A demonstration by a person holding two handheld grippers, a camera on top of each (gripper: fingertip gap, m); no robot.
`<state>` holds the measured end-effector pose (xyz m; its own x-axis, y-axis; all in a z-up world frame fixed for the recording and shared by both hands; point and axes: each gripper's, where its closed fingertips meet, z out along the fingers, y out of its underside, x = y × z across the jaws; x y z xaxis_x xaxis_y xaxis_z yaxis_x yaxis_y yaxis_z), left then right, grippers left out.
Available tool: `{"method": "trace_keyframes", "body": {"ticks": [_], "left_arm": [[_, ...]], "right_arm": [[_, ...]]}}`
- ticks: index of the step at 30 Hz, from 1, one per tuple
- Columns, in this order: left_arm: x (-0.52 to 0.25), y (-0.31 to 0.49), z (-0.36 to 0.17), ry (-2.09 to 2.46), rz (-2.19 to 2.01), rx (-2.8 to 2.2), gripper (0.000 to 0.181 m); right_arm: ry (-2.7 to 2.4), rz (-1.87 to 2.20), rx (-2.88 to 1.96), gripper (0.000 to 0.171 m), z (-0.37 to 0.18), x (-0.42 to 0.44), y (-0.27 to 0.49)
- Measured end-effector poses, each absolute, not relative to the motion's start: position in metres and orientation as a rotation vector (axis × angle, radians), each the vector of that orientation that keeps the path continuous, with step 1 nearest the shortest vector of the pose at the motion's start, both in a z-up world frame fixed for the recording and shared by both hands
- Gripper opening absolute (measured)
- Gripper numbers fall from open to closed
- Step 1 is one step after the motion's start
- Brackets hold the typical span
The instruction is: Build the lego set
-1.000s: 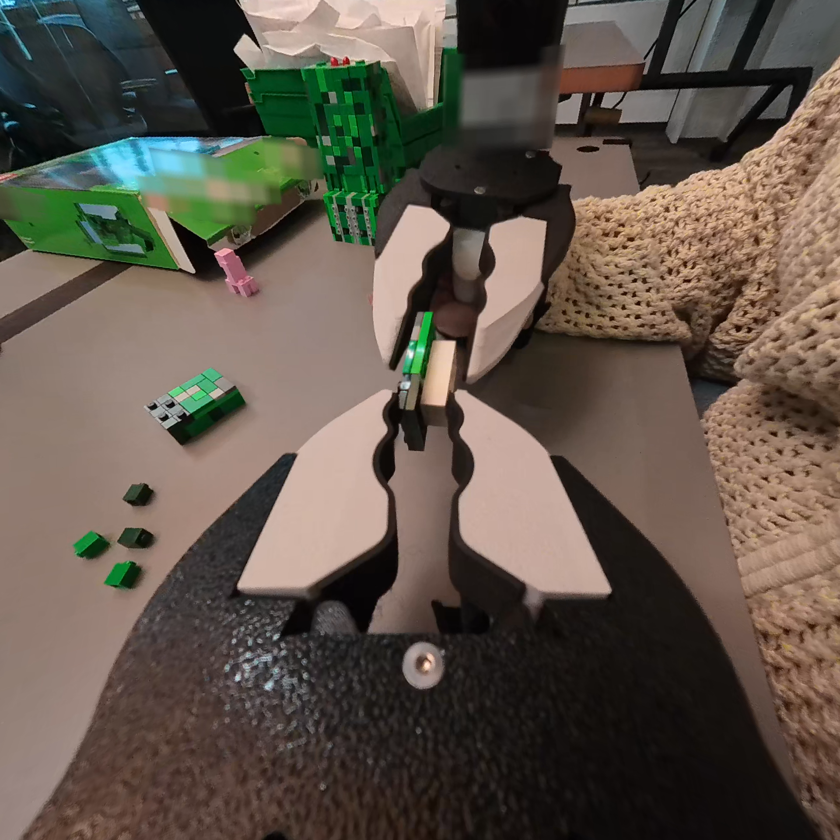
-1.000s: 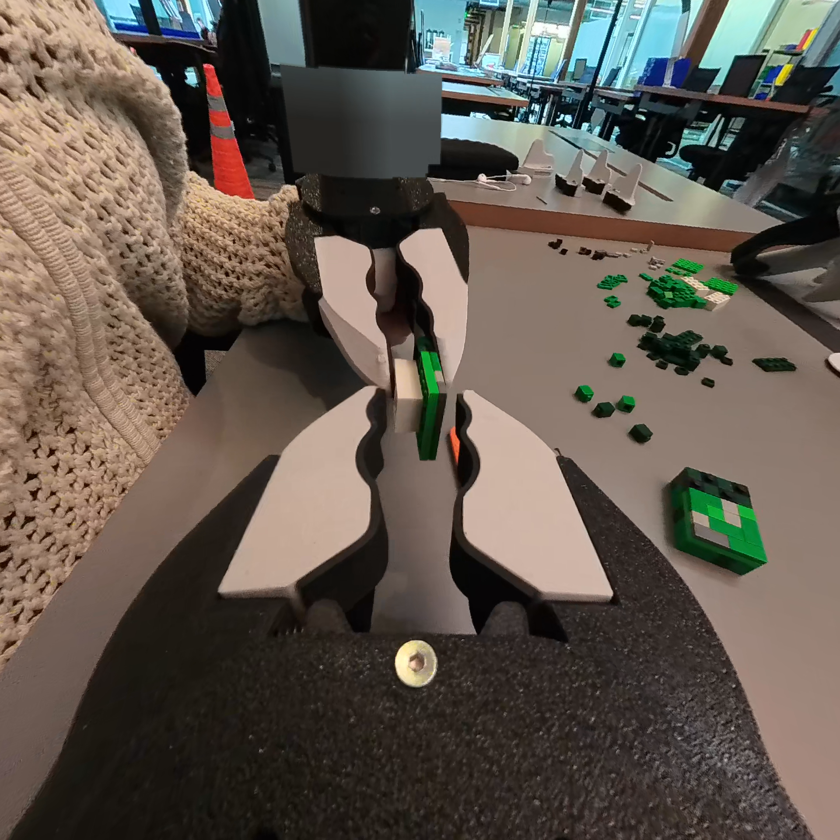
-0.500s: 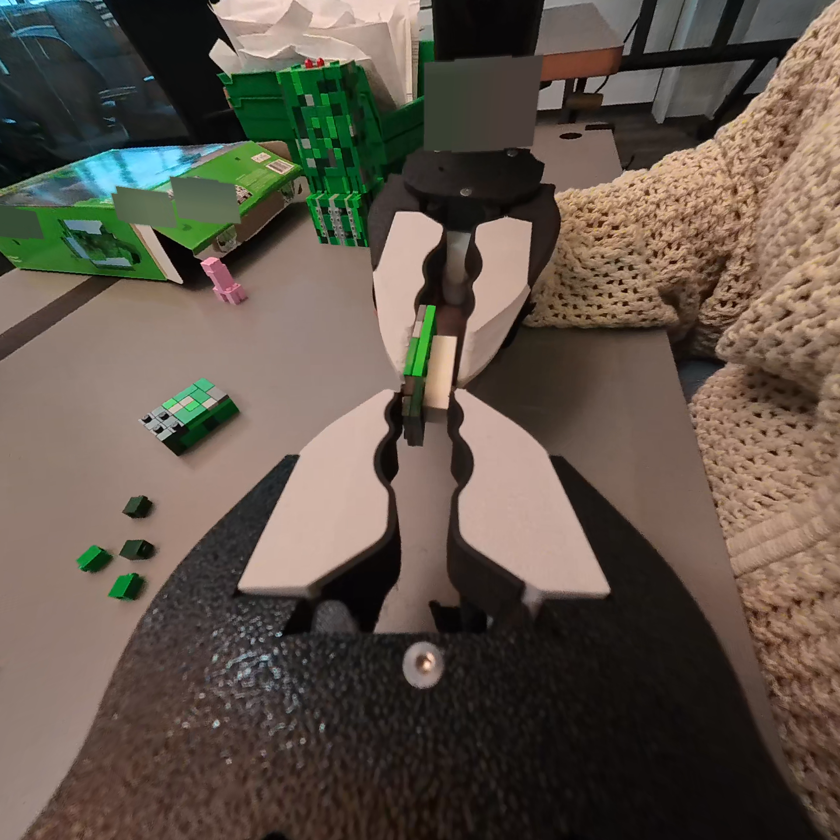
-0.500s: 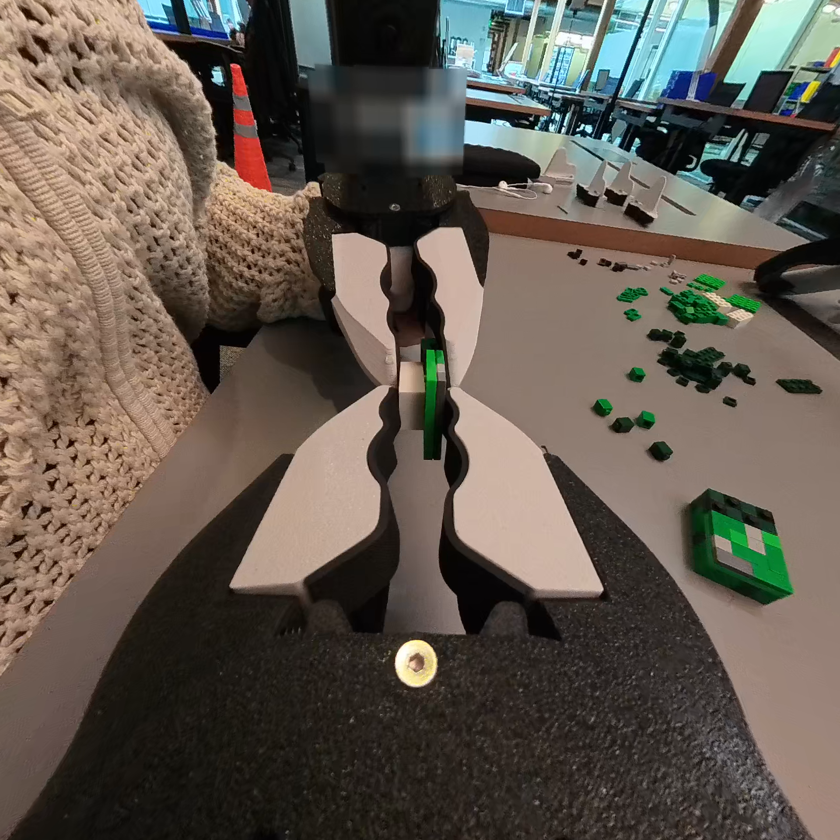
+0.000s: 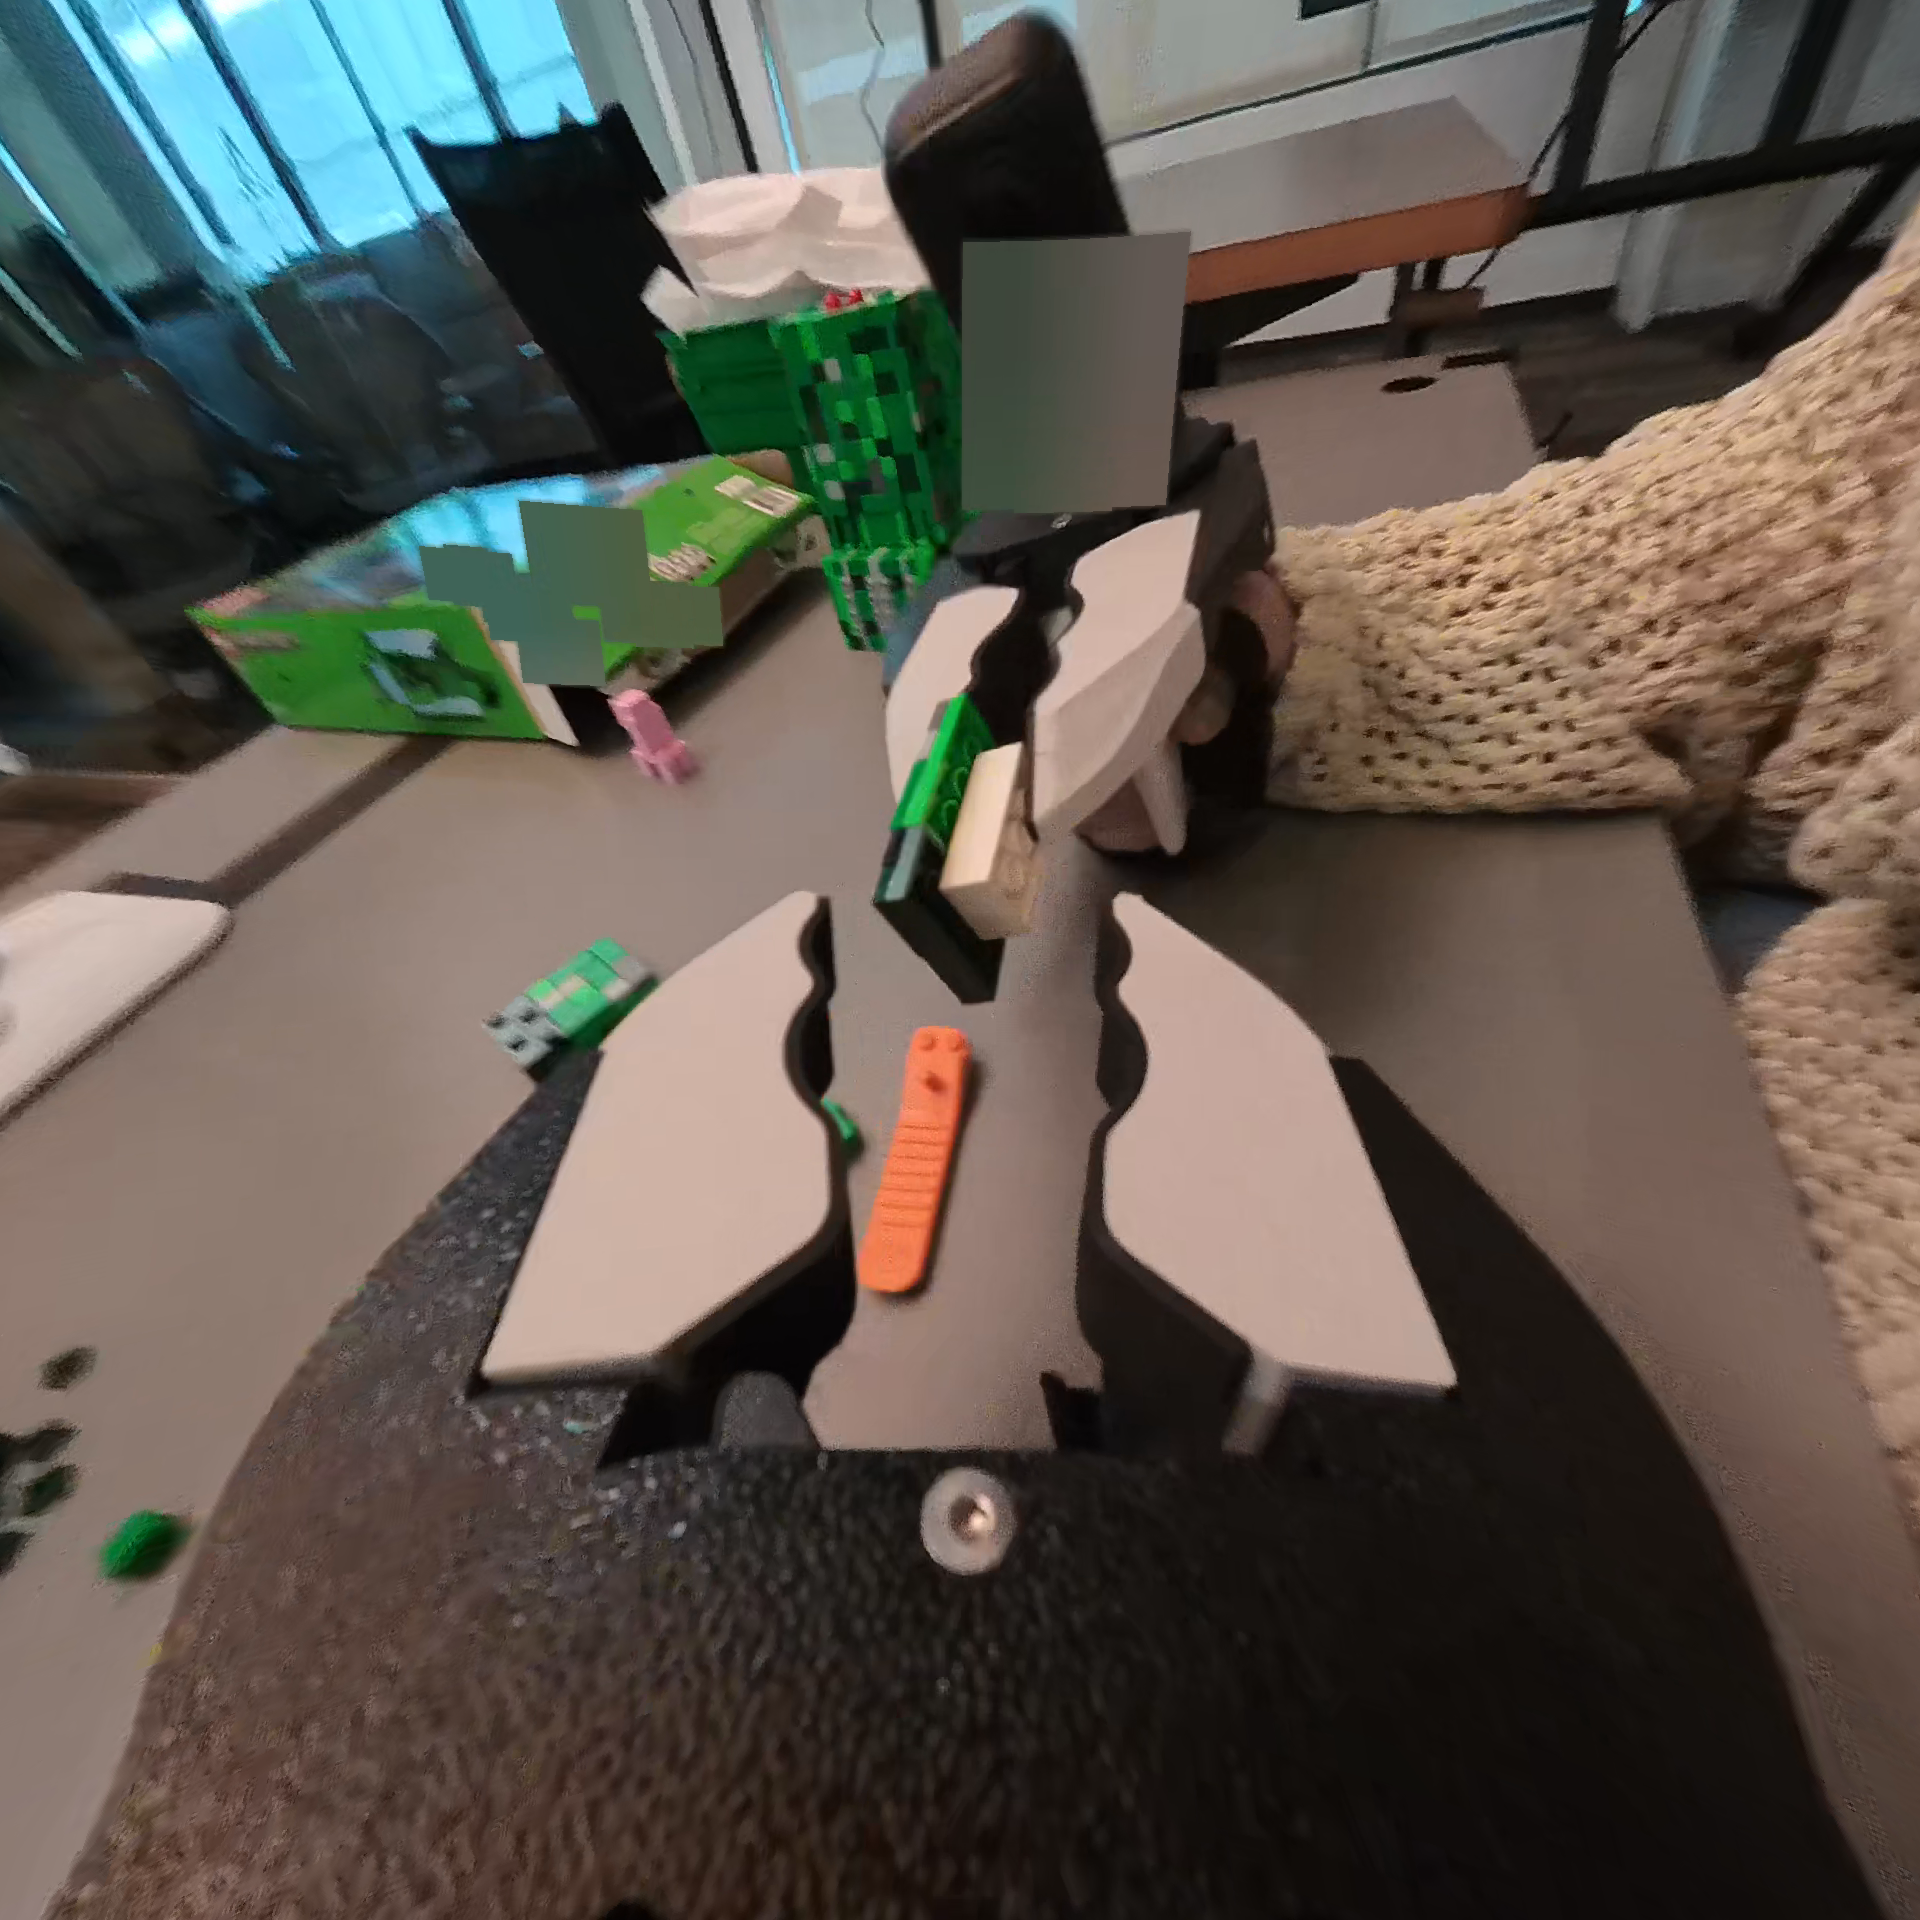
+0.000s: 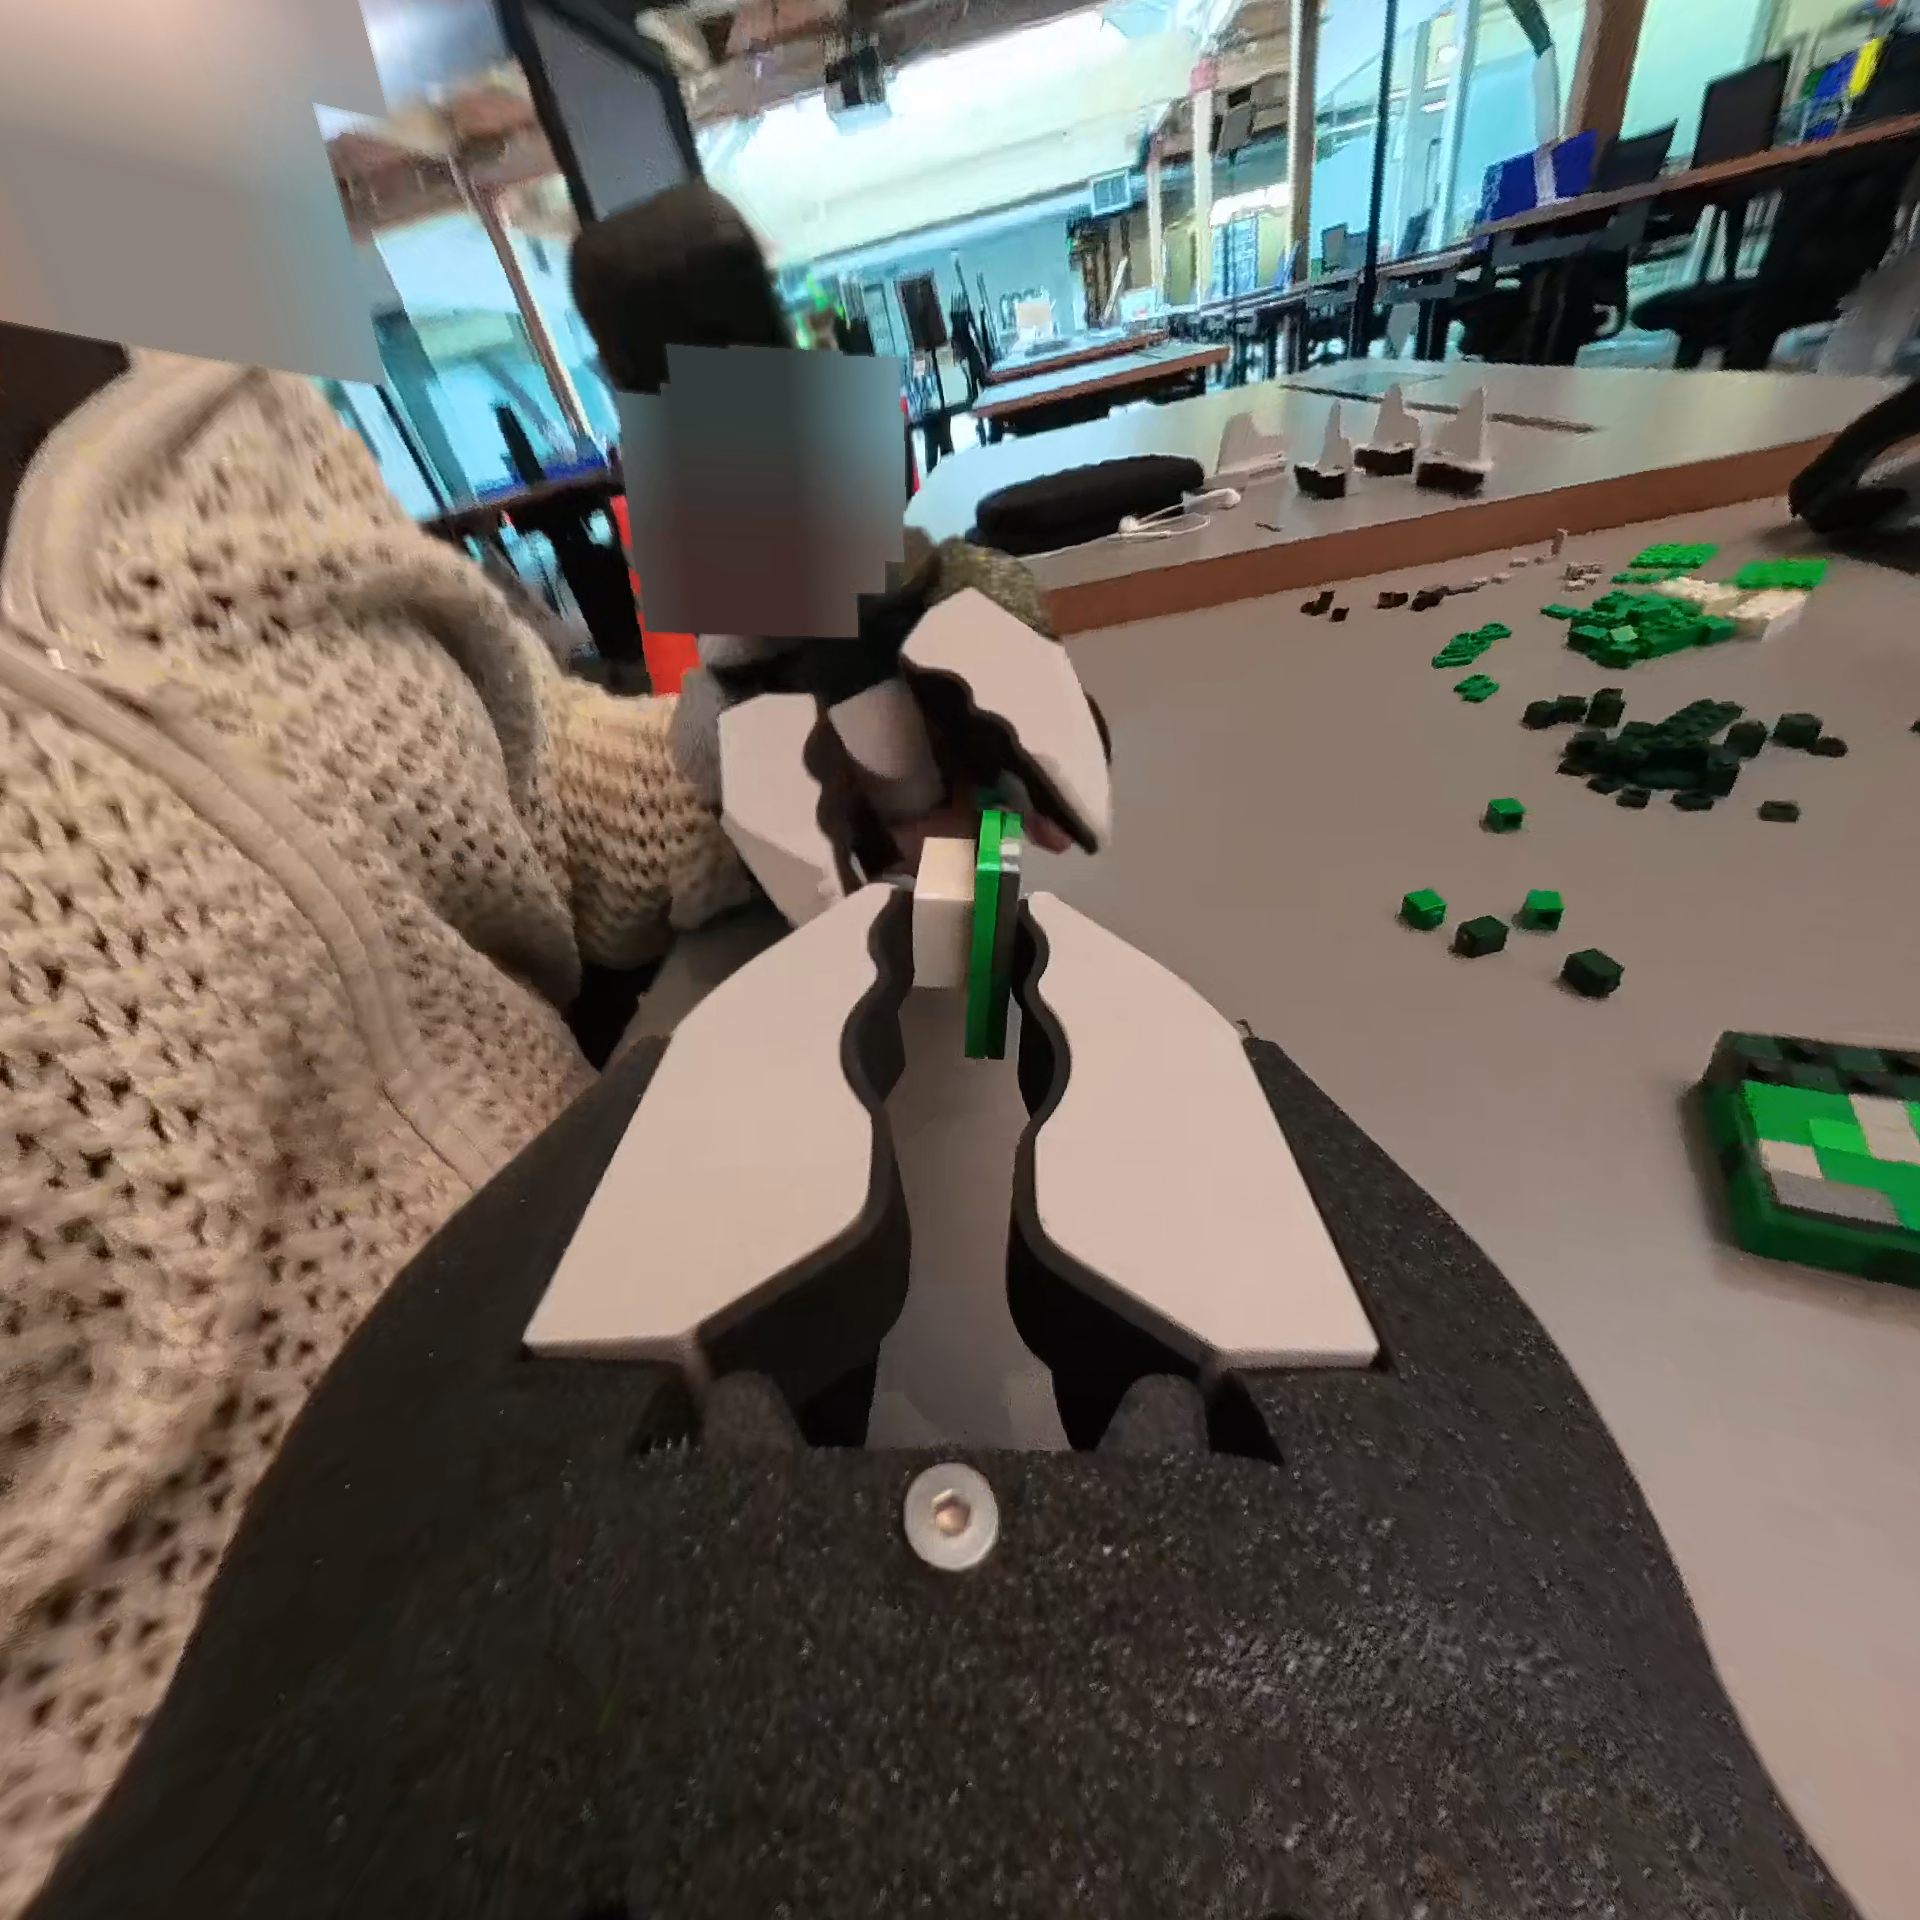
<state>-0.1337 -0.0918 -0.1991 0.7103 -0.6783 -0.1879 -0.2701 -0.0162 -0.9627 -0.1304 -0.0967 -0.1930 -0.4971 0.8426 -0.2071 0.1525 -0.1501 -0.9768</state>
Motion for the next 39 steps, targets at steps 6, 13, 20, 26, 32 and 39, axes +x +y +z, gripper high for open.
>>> {"method": "trace_keyframes", "body": {"ticks": [6, 13, 20, 26, 32, 39], "left_arm": [[-0.138, -0.087, -0.197, 0.970, 0.030, -1.466, 0.056], [-0.133, -0.087, -0.189, 0.967, 0.089, -1.390, 0.060], [-0.127, -0.085, -0.191, 1.046, 0.218, -1.336, 0.038], [-0.131, -0.080, -0.196, 1.015, 0.201, -1.421, 0.038], [-0.127, -0.080, -0.199, 1.052, 0.191, -1.431, 0.038], [-0.125, -0.081, -0.200, 1.075, 0.184, -1.422, 0.038]], "right_arm": [[-1.482, 2.010, -1.279, 0.017, -0.187, -0.131, -0.096], [-1.479, 2.084, -1.289, 0.017, -0.186, -0.131, -0.101], [-1.467, 2.172, -1.298, 0.017, -0.184, -0.131, -0.104], [-1.439, 2.112, -1.371, 0.035, -0.188, -0.138, -0.100], [-1.469, 2.079, -1.407, 0.024, -0.193, -0.141, -0.104], [-1.485, 2.095, -1.400, 0.017, -0.193, -0.140, -0.107]]}}
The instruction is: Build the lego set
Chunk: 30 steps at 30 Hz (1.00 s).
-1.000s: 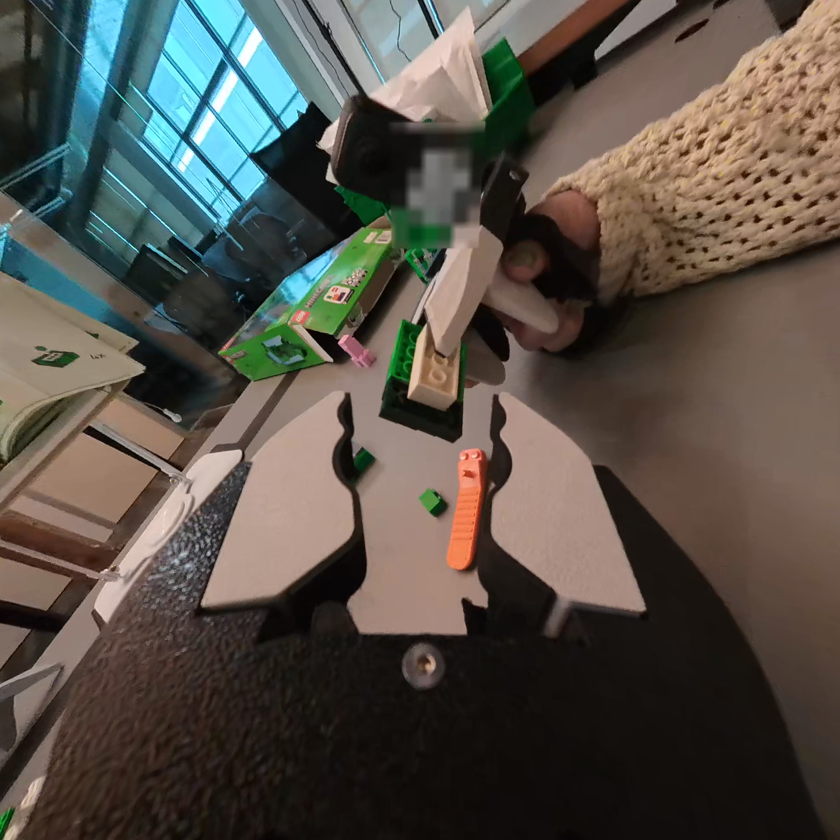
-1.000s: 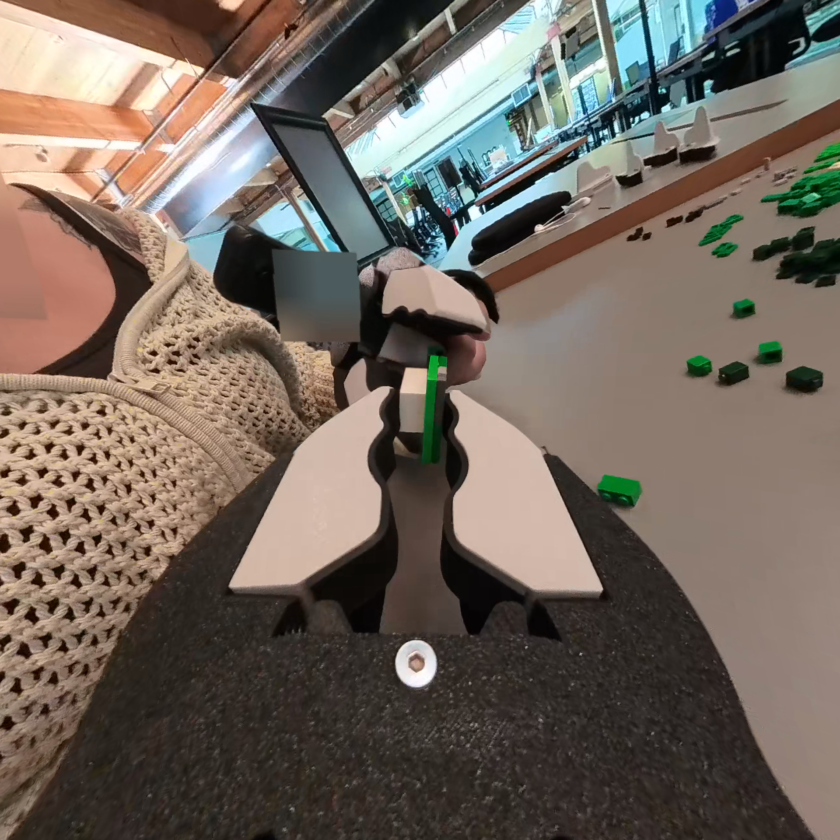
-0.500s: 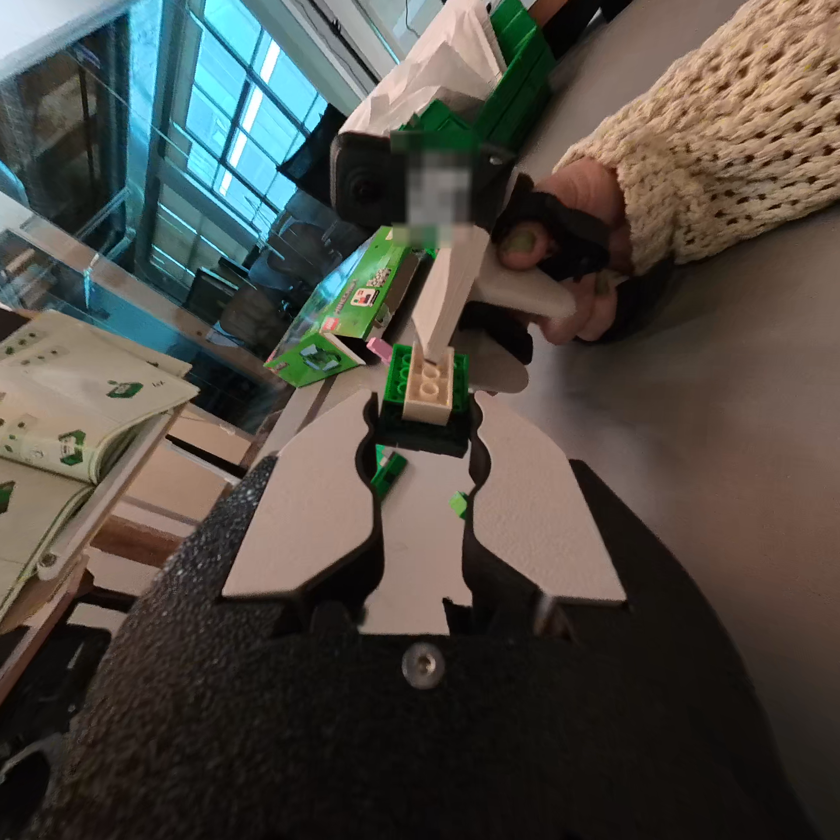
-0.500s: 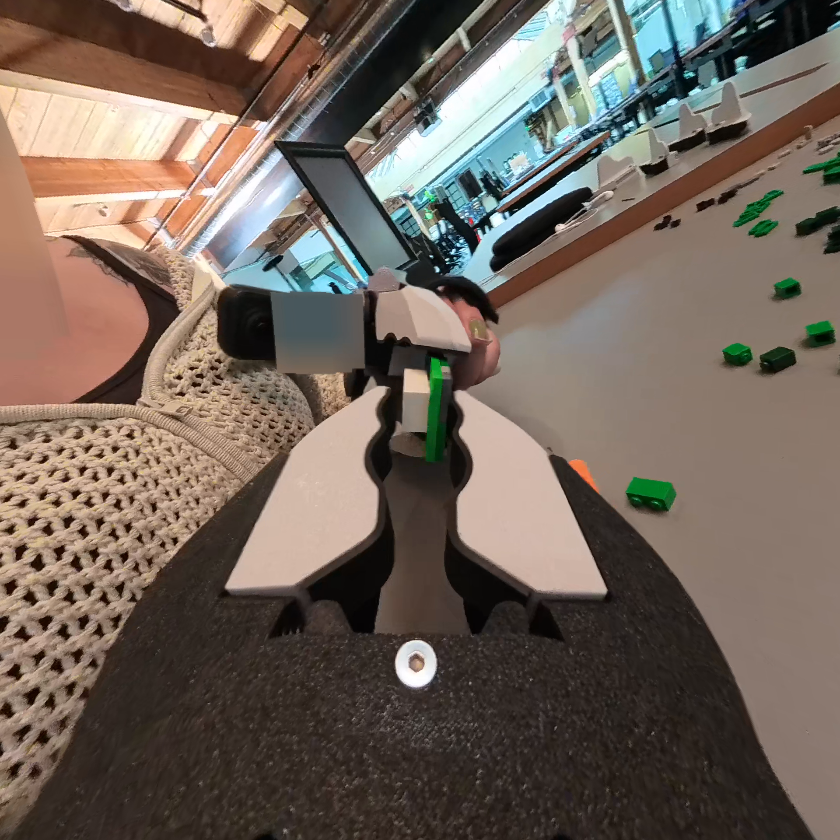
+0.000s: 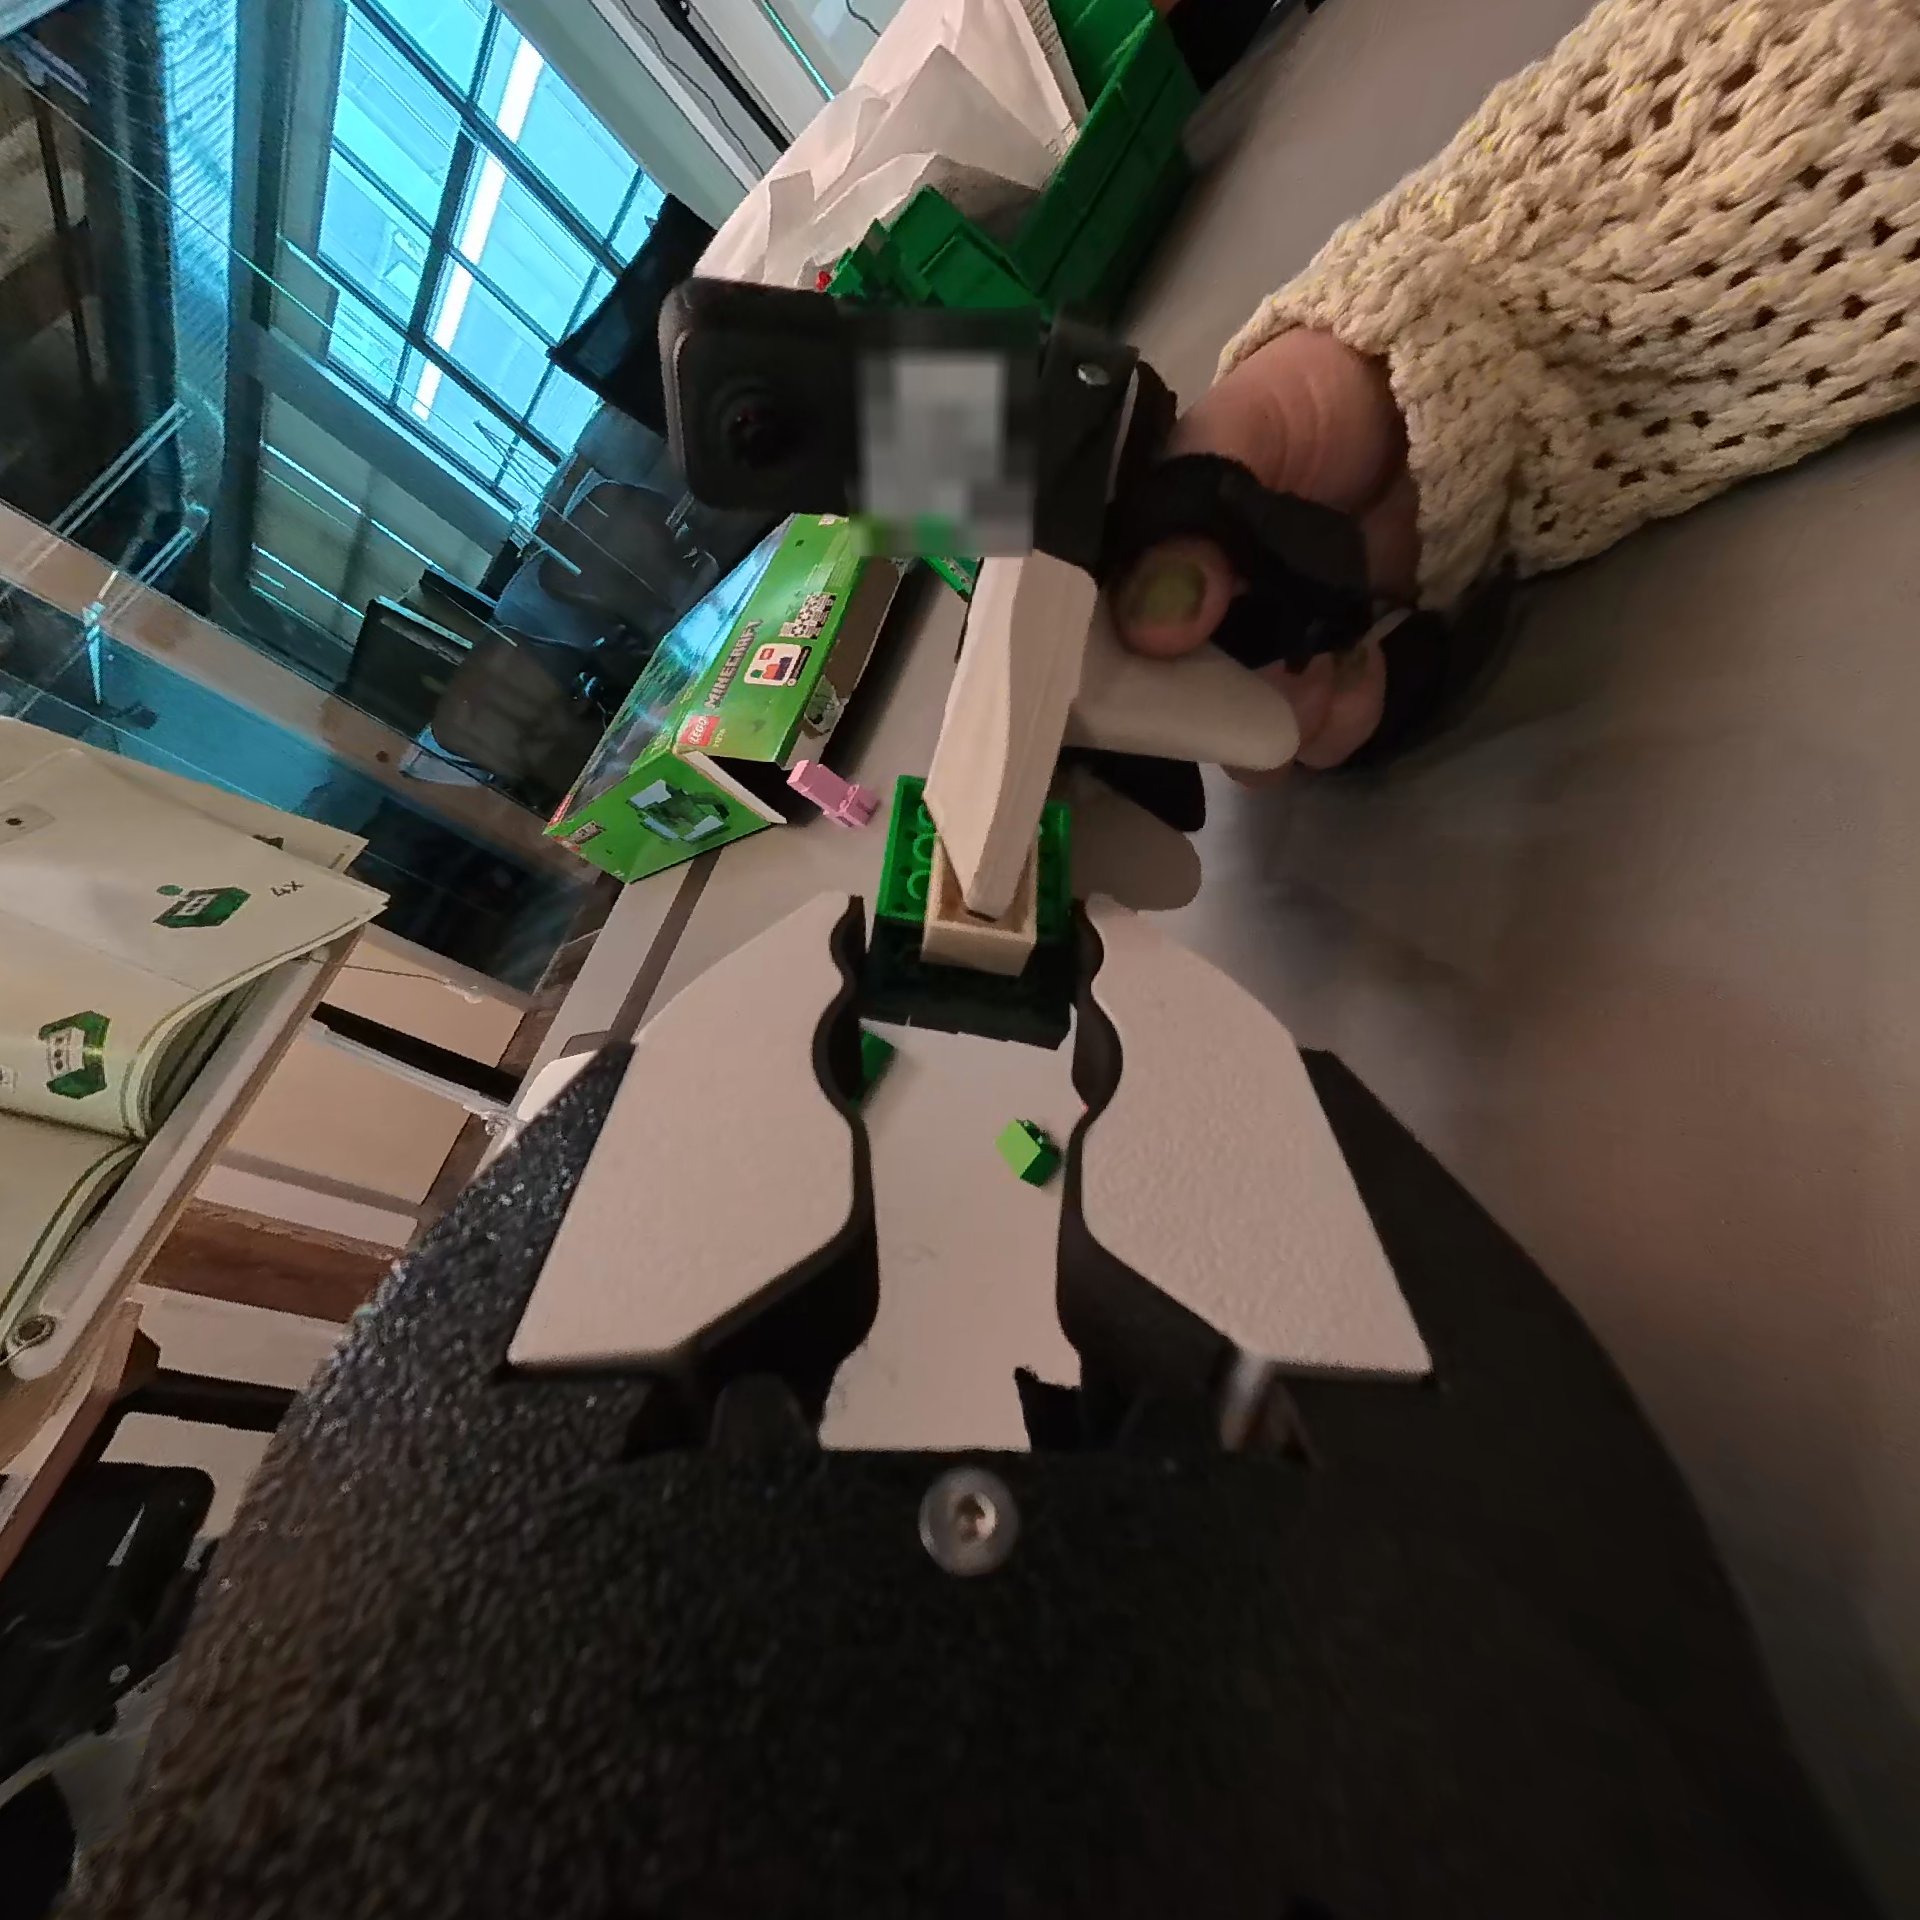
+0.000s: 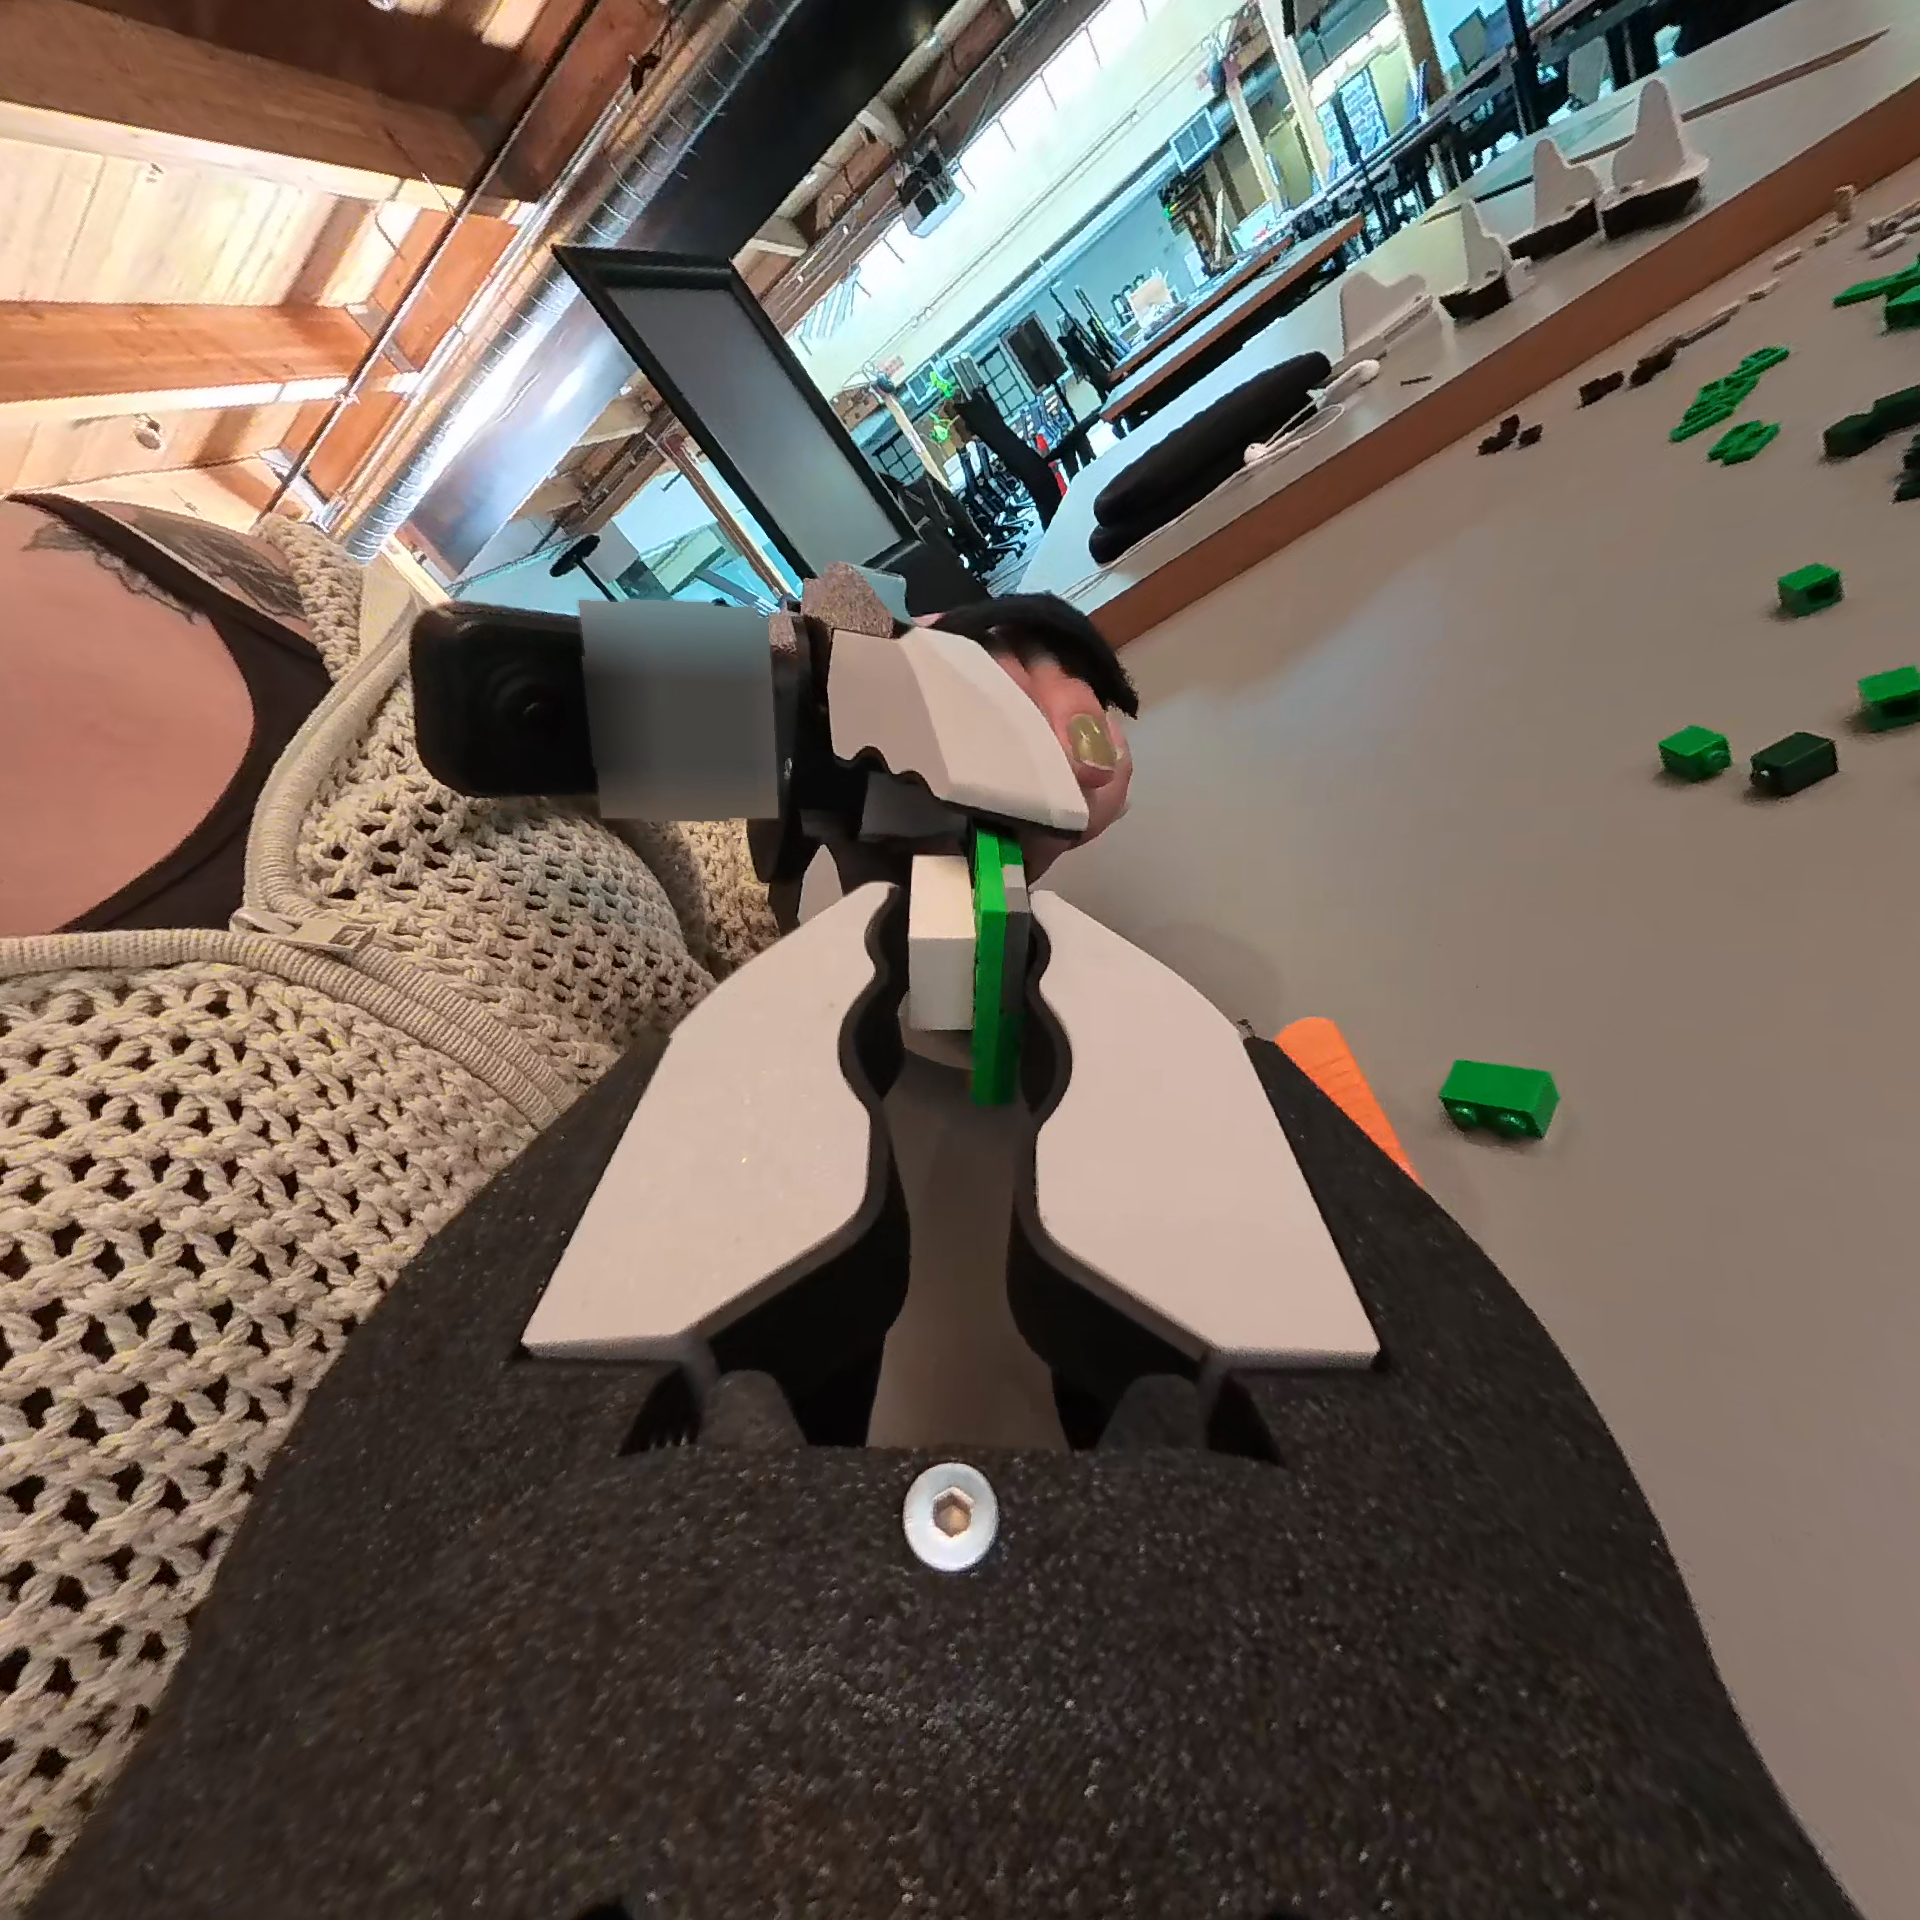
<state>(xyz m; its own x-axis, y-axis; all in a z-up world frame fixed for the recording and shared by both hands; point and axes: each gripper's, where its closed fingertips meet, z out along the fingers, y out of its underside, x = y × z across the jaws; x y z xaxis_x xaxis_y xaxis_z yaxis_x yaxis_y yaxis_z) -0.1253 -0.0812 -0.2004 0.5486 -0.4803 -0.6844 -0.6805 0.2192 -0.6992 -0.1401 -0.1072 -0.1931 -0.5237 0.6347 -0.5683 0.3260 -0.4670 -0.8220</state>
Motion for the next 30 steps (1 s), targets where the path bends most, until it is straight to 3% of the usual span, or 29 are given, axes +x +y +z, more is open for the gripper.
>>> {"method": "trace_keyframes", "body": {"ticks": [10, 12, 13, 19, 30], "left_arm": [[-0.127, -0.080, -0.202, 1.040, 0.175, -1.449, 0.038], [-0.137, -0.074, -0.203, 0.968, 0.181, -1.518, 0.038], [-0.147, -0.070, -0.205, 0.918, 0.189, -1.568, 0.038], [-0.197, -0.064, -0.230, 0.596, -0.032, -1.907, 0.038], [-0.229, -0.019, -0.224, 0.521, -0.325, -1.800, 0.038]], "right_arm": [[-1.457, 2.061, -1.394, 0.018, -0.193, -0.142, -0.105], [-1.381, 2.005, -1.388, 0.052, -0.189, -0.145, -0.093], [-1.370, 1.952, -1.376, 0.055, -0.189, -0.144, -0.086], [-1.179, 1.519, -1.233, 0.053, -0.177, -0.134, -0.034], [-1.149, 0.991, -0.970, 0.044, -0.174, -0.135, -0.014]]}}
